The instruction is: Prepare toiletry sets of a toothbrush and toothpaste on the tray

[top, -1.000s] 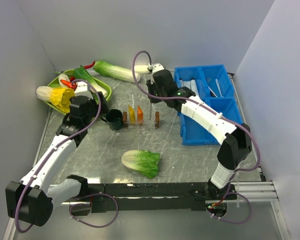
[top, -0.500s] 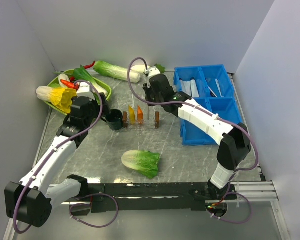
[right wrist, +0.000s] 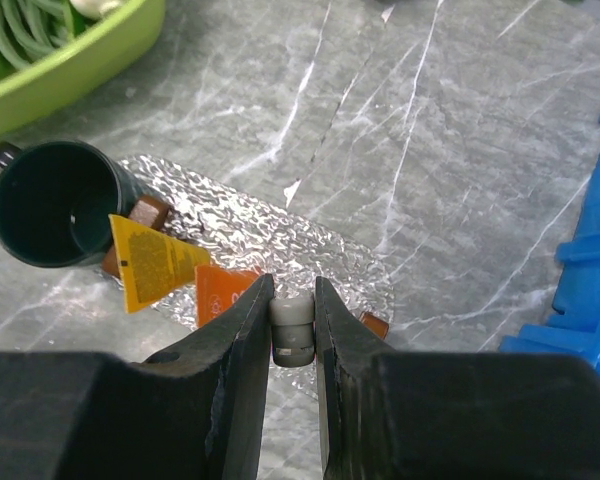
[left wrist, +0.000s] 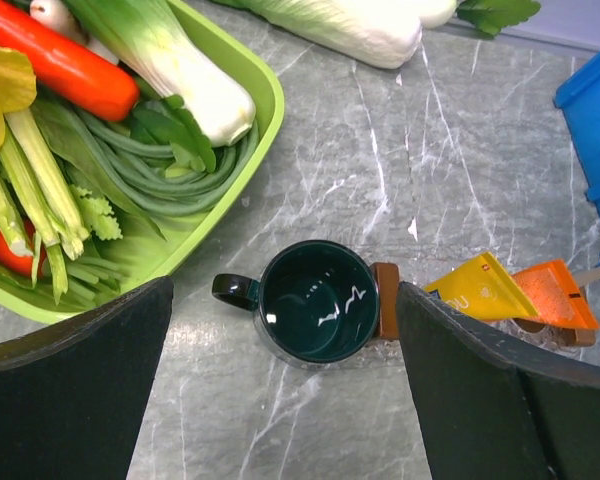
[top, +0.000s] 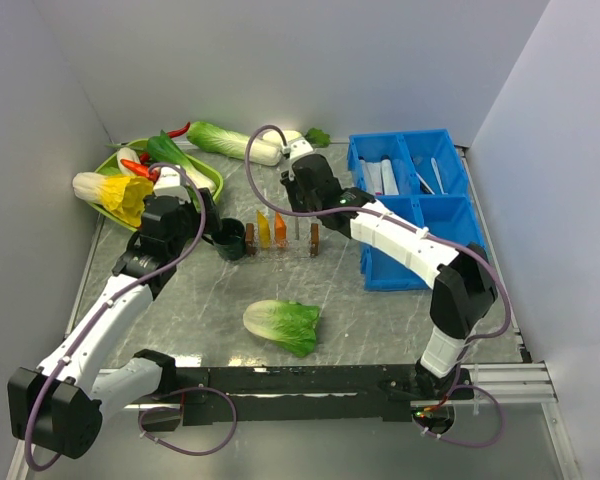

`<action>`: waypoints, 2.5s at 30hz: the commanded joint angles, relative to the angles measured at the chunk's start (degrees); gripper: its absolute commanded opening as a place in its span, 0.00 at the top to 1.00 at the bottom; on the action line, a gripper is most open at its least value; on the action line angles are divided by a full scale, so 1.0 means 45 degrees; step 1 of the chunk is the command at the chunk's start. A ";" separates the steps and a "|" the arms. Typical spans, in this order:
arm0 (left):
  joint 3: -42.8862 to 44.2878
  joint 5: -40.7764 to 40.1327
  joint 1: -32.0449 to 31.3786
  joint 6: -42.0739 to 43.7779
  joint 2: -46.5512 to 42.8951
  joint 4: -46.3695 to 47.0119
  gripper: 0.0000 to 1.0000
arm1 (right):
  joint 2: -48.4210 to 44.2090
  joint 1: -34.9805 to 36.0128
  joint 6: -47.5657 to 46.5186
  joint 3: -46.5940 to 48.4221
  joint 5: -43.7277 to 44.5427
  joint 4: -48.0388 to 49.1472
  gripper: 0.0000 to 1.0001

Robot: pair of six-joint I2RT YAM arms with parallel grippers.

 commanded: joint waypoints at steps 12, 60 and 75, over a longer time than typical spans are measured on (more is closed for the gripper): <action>-0.0270 -0.0219 -0.0048 0.0210 -0.0408 0.0360 0.03 | 0.0900 0.0164 -0.0587 0.1036 0.0236 -0.0355 0.94; -0.0699 -0.0218 -0.0087 0.0249 -0.0740 0.0379 0.04 | 0.1134 0.0340 0.0077 -0.0038 0.0724 -0.0140 0.64; -0.0719 -0.0219 -0.0145 0.0269 -0.0643 0.0418 0.04 | 0.1095 0.0321 0.0409 0.0197 0.0607 -0.0140 0.43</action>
